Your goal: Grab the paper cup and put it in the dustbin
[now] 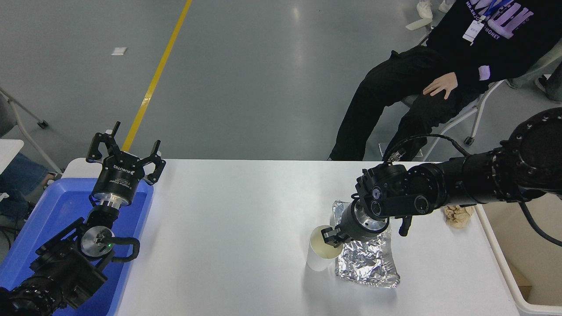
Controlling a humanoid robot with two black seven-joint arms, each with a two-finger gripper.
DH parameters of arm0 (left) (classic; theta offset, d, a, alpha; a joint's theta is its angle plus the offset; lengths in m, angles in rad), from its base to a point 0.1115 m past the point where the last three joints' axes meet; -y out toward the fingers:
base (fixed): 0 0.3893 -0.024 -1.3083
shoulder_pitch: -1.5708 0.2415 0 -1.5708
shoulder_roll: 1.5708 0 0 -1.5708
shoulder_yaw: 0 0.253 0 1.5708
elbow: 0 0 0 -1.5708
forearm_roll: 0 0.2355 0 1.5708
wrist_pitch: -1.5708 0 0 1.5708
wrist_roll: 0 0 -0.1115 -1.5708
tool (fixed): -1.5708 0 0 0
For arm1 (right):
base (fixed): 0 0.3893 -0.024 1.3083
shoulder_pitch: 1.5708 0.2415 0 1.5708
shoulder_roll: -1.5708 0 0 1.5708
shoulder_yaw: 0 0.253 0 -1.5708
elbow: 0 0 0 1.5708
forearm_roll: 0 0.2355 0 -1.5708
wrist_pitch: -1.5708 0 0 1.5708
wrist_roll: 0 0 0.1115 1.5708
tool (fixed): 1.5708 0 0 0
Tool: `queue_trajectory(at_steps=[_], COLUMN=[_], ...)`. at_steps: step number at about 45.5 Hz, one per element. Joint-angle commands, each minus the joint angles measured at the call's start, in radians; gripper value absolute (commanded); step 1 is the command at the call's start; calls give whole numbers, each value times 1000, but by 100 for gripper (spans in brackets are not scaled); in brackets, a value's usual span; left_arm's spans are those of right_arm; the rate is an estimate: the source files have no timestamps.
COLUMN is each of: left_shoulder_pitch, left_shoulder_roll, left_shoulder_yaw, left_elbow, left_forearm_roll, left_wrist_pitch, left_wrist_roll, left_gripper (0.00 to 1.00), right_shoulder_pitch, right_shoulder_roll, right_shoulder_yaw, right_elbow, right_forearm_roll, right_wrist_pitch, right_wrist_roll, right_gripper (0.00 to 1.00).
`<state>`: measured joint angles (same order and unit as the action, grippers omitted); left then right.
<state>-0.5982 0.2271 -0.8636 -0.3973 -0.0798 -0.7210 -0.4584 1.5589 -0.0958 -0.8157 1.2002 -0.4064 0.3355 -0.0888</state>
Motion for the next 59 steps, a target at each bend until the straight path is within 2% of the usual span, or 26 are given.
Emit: queue_trajectory(at_steps=[1,15,27,59], left_shoulder_pitch=[0,0,0,0], left_shoulder_roll=[0,0,0,0], left_shoulder_yaw=[0,0,0,1], left_elbow=[0,0,0,0], left_forearm_roll=[0,0,0,0], left_wrist_pitch=[0,0,0,0], left_wrist_roll=[0,1,1,1], left_gripper=[98,98,98,98], right_shoulder_pitch=[105,375,553,949], right_shoulder_roll=[-93,-202,-291,-418], right_shoulder_yaw=[-7,-54,-72,-154], right_elbow=[131,210,216,252], right_forearm_roll=[11,161,215,227], right_wrist_pitch=[7,264,450,450], right_wrist_roll=[3,4,4,4], right_gripper=[0,0,0,0])
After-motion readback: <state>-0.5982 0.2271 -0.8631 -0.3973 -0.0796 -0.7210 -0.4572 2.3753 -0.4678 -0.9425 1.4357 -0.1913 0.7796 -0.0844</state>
